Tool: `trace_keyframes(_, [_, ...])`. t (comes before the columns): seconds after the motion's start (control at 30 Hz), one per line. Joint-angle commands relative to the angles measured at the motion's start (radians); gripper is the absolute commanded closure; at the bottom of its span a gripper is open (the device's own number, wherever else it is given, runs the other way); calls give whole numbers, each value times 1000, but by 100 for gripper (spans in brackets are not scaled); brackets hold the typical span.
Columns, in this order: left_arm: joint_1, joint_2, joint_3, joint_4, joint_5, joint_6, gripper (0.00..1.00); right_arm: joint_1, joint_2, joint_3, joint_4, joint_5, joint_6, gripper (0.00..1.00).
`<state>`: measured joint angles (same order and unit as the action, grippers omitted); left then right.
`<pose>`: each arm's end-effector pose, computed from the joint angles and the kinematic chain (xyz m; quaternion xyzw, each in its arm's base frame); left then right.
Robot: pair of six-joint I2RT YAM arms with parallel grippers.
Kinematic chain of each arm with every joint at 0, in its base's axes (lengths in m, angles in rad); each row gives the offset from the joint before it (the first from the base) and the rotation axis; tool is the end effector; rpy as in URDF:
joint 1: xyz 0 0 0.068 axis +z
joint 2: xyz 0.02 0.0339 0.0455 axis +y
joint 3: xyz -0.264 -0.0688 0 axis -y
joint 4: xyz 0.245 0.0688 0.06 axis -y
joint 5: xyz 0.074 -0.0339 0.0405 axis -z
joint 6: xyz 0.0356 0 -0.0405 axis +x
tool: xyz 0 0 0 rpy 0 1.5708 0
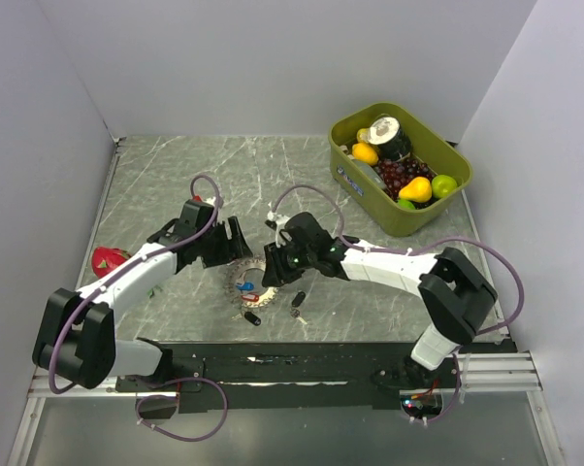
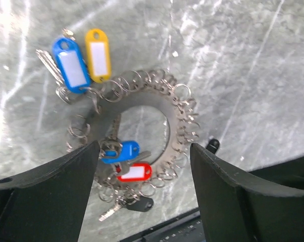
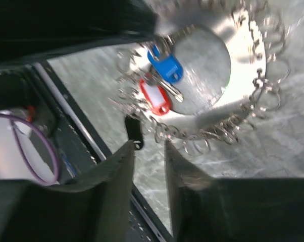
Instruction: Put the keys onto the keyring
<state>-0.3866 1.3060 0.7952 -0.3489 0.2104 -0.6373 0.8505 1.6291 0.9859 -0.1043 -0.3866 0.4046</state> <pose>0.2426 -0.1068 0.2184 -0.0803 0.9295 -0.2554 0.2536 0.2180 0.2688 0.2054 -0.2738 0.8601 0.3731 0.2145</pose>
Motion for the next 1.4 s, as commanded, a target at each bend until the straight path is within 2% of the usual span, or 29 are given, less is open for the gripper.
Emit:
trace_keyframes(0.0, [3, 21, 65, -25, -60, 39, 22, -24, -64, 7, 40, 32, 0, 57])
trace_keyframes(0.23, [3, 82, 117, -71, -131, 27, 27, -105, -92, -21, 51, -1, 28, 55])
trace_keyframes(0.6, [3, 219, 144, -50, -128, -2, 55, -163, -117, -70, 51, -20, 30, 54])
trace_keyframes(0.8, [3, 289, 156, -35, -134, -15, 62, -163, -117, -73, 49, -23, 33, 54])
trace_keyframes(0.93, [3, 309, 159, -29, -140, -7, 69, -165, -115, -70, 43, -21, 31, 54])
trace_keyframes(1.0, [3, 312, 154, -18, -146, -4, 77, -165, -115, -70, 43, -21, 28, 54])
trace_keyframes(1.03, [3, 314, 154, -10, -146, 5, 88, -168, -117, -70, 40, -21, 28, 54])
trace_keyframes(1.1, [3, 314, 160, -5, -144, 13, 97, -166, -123, -70, 35, -15, 26, 54])
trace_keyframes(1.37, [2, 270, 240, -116, -207, 102, 99, -176, -181, -69, 22, -2, 23, 54])
